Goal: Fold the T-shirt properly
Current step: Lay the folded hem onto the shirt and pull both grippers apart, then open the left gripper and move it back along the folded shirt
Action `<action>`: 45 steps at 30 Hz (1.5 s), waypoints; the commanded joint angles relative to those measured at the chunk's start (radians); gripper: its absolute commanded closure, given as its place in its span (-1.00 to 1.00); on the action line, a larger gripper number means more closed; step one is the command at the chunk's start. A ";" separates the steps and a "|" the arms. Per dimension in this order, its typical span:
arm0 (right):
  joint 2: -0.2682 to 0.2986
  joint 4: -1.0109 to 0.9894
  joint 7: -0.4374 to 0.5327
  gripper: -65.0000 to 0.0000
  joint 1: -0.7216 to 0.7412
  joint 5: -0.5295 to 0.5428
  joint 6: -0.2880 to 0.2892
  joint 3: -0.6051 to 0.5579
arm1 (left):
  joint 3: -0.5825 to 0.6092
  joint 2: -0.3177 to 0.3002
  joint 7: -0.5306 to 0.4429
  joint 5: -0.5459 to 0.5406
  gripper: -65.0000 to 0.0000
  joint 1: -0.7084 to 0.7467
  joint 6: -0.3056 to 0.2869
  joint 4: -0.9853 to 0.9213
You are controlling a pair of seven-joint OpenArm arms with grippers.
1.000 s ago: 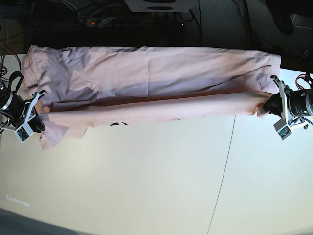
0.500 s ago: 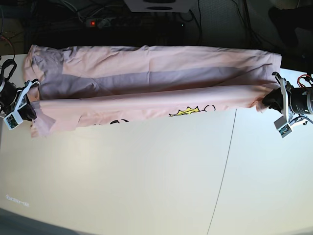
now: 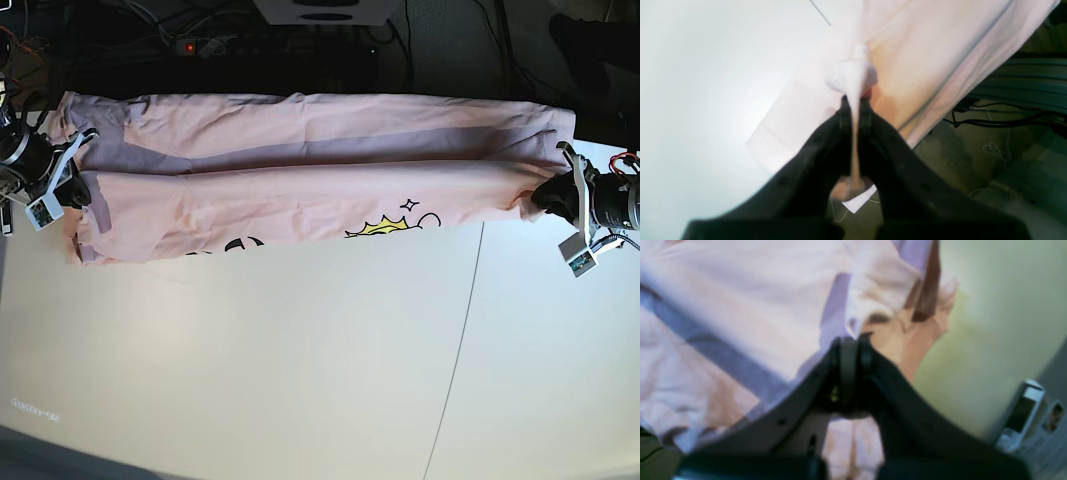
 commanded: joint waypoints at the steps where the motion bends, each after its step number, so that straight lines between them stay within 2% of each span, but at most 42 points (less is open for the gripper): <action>1: 0.015 0.011 0.010 1.00 0.008 0.005 0.041 0.016 | -0.011 -0.024 -0.003 -0.008 0.77 -0.001 -0.020 0.011; 2: 0.007 0.009 0.008 1.00 0.008 0.005 0.041 0.016 | -0.011 -0.024 -0.003 -0.008 0.50 0.005 -0.020 0.011; 4: -0.003 0.006 0.008 0.56 0.008 0.004 0.041 0.016 | -0.011 -0.024 -0.005 -0.004 0.00 0.018 -0.020 0.011; 5: -0.009 0.005 0.007 0.31 0.008 0.004 0.041 0.016 | -0.011 -0.024 -0.011 0.004 -0.11 0.027 -0.020 0.010; 7: -0.012 0.005 0.007 -0.06 0.008 0.005 0.041 0.016 | -0.011 -0.020 -0.024 0.025 -0.12 0.031 -0.020 0.011; 9: -0.010 0.005 0.007 -0.16 0.010 0.005 0.041 0.016 | -0.013 -0.015 -0.038 0.055 -0.12 0.030 -0.020 0.011; 15: -0.012 0.013 0.007 -0.16 0.016 0.103 0.041 0.045 | -0.111 0.007 -0.040 0.023 -0.11 0.031 -0.020 0.011; 22: -0.011 0.045 -0.007 -0.16 0.016 0.201 0.041 0.204 | -0.293 0.009 -0.036 -0.116 -0.06 0.030 -0.020 0.011; 24: -0.011 0.059 -0.050 -0.16 0.016 0.256 0.041 0.237 | -0.324 0.009 -0.007 -0.177 0.11 0.031 -0.020 0.011; 26: -0.011 0.077 -0.108 -0.13 0.016 0.311 0.042 0.243 | -0.335 0.009 0.059 -0.283 0.38 0.031 -0.020 0.011; 27: -0.013 0.090 -0.136 -0.05 0.015 0.328 0.042 0.243 | -0.335 0.010 0.101 -0.340 0.53 0.031 -0.020 0.011; 28: -0.018 0.105 -0.159 0.15 0.015 0.342 0.042 0.243 | -0.335 0.013 0.142 -0.351 0.66 0.032 -0.020 0.011; 30: -0.033 0.132 -0.182 0.79 0.013 0.343 0.042 0.243 | -0.335 0.021 0.154 -0.351 0.87 0.044 -0.020 0.015; 31: -0.043 0.143 -0.192 1.00 0.013 0.341 0.042 0.243 | -0.335 0.024 0.154 -0.351 0.98 0.055 -0.020 0.022; 39: -0.080 0.134 -0.190 1.00 0.000 0.267 0.042 0.237 | -0.335 0.111 0.151 -0.351 1.00 0.159 -0.020 0.132; 45: -0.081 0.048 -0.148 1.00 -0.006 0.265 0.042 0.210 | -0.335 0.213 -0.005 -0.158 1.00 0.182 -0.020 0.132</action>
